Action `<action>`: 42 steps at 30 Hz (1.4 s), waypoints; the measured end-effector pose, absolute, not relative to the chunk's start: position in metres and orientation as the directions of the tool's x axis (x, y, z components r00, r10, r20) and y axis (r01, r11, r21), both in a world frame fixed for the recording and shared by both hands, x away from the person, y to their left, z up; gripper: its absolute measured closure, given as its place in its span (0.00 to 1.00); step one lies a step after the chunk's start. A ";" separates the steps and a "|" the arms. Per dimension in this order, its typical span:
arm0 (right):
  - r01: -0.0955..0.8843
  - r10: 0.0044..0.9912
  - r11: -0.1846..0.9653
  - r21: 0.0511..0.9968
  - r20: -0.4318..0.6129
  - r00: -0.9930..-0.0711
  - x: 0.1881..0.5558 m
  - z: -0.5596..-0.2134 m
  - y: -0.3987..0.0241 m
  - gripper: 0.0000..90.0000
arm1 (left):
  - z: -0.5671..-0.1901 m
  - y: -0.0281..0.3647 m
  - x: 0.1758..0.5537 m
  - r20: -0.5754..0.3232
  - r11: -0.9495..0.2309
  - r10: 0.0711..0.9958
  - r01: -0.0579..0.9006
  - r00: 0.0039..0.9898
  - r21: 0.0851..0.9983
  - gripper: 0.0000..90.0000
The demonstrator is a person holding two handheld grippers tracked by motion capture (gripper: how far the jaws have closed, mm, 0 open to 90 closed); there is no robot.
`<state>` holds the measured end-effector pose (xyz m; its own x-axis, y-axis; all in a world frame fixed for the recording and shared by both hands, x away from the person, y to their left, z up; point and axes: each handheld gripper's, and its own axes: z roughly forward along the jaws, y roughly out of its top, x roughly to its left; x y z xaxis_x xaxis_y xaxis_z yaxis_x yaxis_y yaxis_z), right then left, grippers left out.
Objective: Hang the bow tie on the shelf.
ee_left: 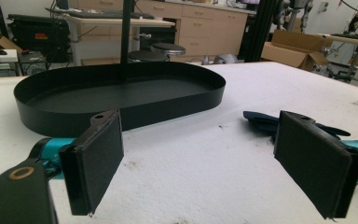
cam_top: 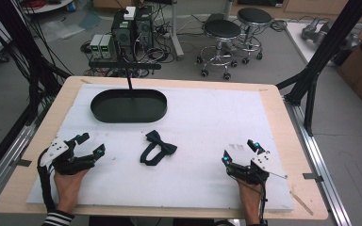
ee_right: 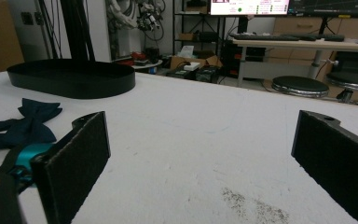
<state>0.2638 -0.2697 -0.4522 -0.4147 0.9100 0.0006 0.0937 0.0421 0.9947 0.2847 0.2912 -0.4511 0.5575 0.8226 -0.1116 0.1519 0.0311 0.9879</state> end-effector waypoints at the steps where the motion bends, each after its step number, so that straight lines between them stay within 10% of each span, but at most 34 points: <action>1: 0.094 0.910 0.043 0.995 0.000 -0.414 0.264 -0.452 -0.270 0.04 | -0.451 0.291 0.285 -0.112 0.031 0.823 0.152 0.557 0.988 0.18; 22: 0.098 0.909 0.052 0.994 -0.007 -0.417 0.264 -0.452 -0.269 0.04 | -0.420 0.293 0.295 -0.150 0.041 0.812 0.203 0.563 0.978 0.17; 42: 0.090 0.909 0.053 0.995 -0.011 -0.416 0.265 -0.452 -0.270 0.04 | -0.367 0.252 0.327 -0.121 -0.206 0.713 0.372 0.691 0.905 0.17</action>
